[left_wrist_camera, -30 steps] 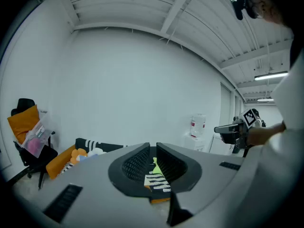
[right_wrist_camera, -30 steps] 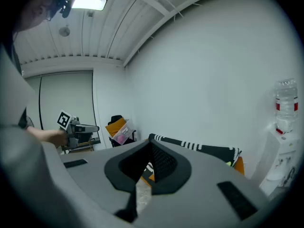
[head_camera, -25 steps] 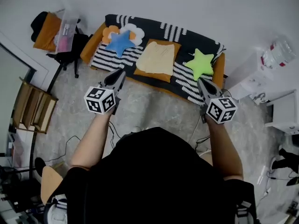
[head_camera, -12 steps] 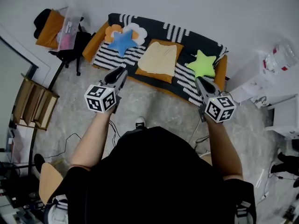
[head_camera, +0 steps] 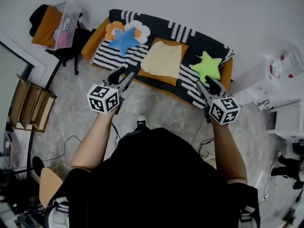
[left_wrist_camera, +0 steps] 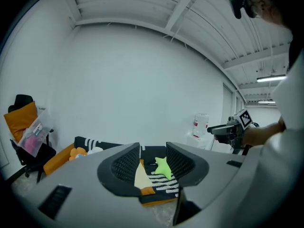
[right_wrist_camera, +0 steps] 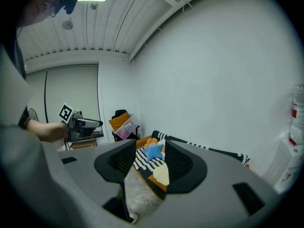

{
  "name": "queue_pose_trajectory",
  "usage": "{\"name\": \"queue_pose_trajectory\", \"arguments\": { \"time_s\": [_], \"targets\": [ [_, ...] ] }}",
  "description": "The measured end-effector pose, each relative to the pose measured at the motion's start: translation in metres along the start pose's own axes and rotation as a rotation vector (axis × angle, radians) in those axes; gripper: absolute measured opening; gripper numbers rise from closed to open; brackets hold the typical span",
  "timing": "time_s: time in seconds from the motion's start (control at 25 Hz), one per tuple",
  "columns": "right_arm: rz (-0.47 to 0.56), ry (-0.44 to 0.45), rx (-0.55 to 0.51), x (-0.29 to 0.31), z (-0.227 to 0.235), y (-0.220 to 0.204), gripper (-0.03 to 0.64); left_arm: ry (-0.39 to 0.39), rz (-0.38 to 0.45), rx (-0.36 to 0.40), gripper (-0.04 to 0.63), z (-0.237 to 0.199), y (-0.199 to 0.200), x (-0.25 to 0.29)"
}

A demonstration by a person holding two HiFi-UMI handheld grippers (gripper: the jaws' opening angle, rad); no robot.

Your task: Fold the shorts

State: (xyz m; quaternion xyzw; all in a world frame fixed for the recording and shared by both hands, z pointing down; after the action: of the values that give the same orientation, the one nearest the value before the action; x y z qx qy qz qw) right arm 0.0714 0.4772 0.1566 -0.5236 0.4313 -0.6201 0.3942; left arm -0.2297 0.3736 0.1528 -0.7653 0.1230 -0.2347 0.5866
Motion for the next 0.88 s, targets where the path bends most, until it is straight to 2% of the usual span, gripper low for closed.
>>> {"name": "queue_pose_trajectory", "arguments": {
  "time_s": [0.48,0.64,0.88],
  "targets": [
    [-0.038,-0.059,-0.038,0.109,-0.006,0.021,0.232,-0.042,-0.041,-0.033,0.227,-0.12,0.005,0.038],
    [-0.021,-0.057,-0.046,0.138,-0.009,0.037,0.239,-0.065,-0.064,-0.038,0.236,-0.154,0.007,0.051],
    [-0.027,-0.087,-0.07,0.166,-0.007,0.042,0.245,-0.096,-0.081,-0.047,0.238,-0.184,0.004,0.067]
  ]
}}
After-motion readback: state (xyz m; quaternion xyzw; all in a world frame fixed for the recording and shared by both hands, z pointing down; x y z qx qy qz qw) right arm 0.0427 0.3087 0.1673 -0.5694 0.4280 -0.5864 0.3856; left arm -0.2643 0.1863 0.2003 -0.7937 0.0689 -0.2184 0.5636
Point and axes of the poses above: the fingertips, and each gripper's own axes: x forward along the fingers, z to its right, y out of its top, the point moved 1 cm from there along -x, backward along the fingers, and after that the axes turned 10 degrees about -y, right-handed, at the moved point
